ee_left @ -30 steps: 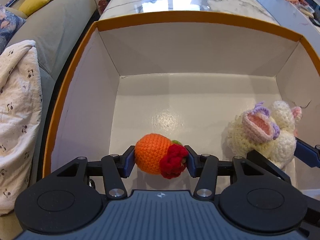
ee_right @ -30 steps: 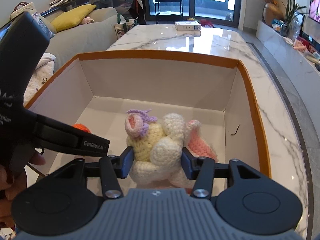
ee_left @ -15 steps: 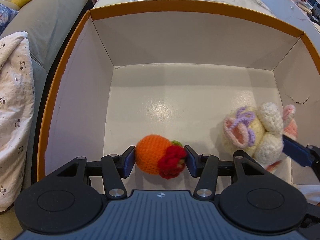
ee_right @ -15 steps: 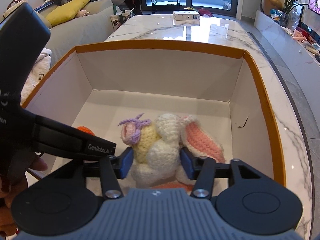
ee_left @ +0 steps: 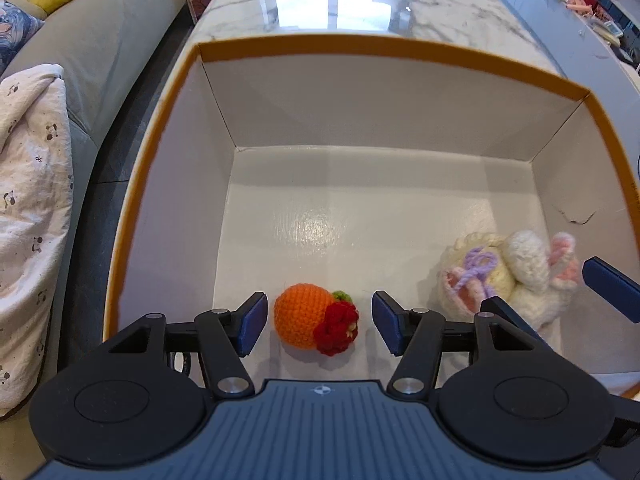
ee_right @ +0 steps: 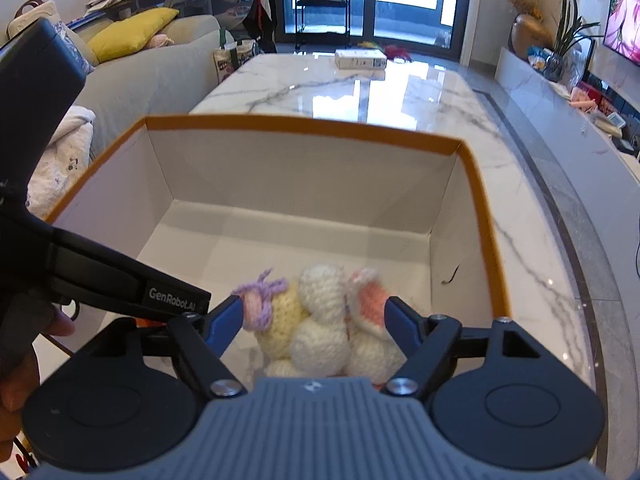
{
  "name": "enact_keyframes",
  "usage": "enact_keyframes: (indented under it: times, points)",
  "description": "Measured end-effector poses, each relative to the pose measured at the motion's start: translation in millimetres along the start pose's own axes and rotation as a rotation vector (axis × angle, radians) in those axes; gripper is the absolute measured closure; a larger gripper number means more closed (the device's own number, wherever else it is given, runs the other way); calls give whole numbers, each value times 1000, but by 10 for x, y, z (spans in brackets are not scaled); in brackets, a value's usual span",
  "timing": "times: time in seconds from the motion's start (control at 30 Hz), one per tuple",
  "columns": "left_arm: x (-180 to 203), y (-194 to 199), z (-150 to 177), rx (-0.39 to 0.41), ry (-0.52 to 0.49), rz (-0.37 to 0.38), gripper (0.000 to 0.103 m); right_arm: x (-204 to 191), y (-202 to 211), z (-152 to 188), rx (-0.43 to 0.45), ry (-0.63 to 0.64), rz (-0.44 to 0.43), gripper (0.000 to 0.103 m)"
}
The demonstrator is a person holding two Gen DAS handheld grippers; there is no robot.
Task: Organize objects
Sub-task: 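Move the left tool to the brown plush dog while the right tool approaches the striped-hat plush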
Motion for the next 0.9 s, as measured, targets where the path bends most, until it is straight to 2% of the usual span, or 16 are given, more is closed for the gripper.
enact_keyframes:
  times: [0.23, 0.47, 0.57, 0.73, 0.9]
  points:
    - [42, 333, 191, 34, -32, 14, 35, 31, 389, -18, 63, 32, 20, 19]
    - [226, 967, 539, 104, -91, 7, 34, 142, 994, 176, 127, -1, 10, 14]
    - [267, 1142, 770, 133, -118, -4, 34, 178, 1197, 335, 136, 4, 9, 13]
    - [43, 1258, 1385, 153, -27, 47, 33, 329, 1458, 703, 132, -36, 1, 13]
    - [-211, 1197, 1897, 151, 18, 39, 33, 405, 1641, 1064, 121, -67, -22, 12]
Point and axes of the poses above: each gripper's, at about its wrist camera, not at the fingertips, and y roughly against the way its jaws point, x to its right, z to its underside, the point moved 6 cm from there along -y, roughly the way its jaws point, and after that the axes turned 5 degrees about z, right-handed, at the moved point
